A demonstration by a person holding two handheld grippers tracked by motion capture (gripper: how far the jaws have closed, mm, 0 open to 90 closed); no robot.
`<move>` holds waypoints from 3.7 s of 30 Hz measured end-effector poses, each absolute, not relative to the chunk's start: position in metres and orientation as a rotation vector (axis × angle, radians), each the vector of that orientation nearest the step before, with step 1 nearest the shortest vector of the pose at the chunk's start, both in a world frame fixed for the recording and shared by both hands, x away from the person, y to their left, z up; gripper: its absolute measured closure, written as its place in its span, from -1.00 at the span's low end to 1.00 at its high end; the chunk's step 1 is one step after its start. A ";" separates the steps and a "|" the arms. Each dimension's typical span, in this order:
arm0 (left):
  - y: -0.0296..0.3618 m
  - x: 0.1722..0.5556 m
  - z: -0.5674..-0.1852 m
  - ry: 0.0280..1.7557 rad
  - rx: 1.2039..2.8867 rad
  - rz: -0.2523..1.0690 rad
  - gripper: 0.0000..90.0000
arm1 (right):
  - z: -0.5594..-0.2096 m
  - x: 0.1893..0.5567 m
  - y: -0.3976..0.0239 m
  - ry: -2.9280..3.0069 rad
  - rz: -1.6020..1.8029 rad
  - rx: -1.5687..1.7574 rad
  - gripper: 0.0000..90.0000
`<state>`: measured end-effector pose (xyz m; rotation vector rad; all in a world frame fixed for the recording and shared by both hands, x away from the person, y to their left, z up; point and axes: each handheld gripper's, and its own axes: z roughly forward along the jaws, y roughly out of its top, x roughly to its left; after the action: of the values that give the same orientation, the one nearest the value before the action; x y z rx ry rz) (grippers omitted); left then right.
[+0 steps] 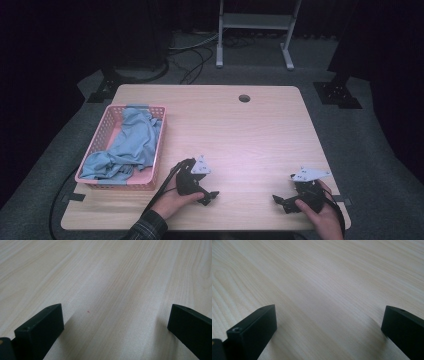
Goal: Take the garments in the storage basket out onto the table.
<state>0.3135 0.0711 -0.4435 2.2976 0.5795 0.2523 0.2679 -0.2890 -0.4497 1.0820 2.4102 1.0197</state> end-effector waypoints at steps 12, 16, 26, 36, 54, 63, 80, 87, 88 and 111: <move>0.070 0.313 -0.424 0.545 2.257 0.283 -1.00 | -0.450 0.268 -0.289 2.410 1.019 1.082 -1.00; 0.070 0.314 -0.417 0.542 2.251 0.267 -1.00 | -0.450 0.268 -0.289 2.410 1.021 1.082 -1.00; 0.069 0.315 -0.402 0.544 2.225 0.258 -1.00 | -0.450 0.268 -0.289 2.410 1.020 1.082 -1.00; 0.073 0.318 -0.385 0.561 2.202 0.266 -1.00 | -0.450 0.268 -0.289 2.410 1.020 1.082 -1.00; 0.077 0.321 -0.364 0.583 2.196 0.266 -1.00 | -0.450 0.268 -0.289 2.409 1.021 1.083 -1.00; 0.081 0.323 -0.351 0.584 2.195 0.268 -1.00 | -0.450 0.268 -0.289 2.409 1.021 1.084 -1.00; 0.084 0.335 -0.330 0.586 2.193 0.267 -1.00 | -0.450 0.268 -0.289 2.409 1.021 1.083 -1.00; 0.087 0.341 -0.318 0.595 2.184 0.283 -1.00 | -0.450 0.268 -0.289 2.410 1.020 1.083 -1.00; 0.088 0.343 -0.316 0.596 2.180 0.277 -1.00 | -0.450 0.268 -0.289 2.410 1.019 1.083 -1.00; 0.128 0.354 -0.309 0.697 2.128 0.308 -1.00 | -0.450 0.268 -0.289 2.410 1.020 1.084 -1.00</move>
<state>0.3535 0.1279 -0.3091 2.1277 0.6966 0.3075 0.2678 -0.2889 -0.4497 1.0836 2.4099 1.0199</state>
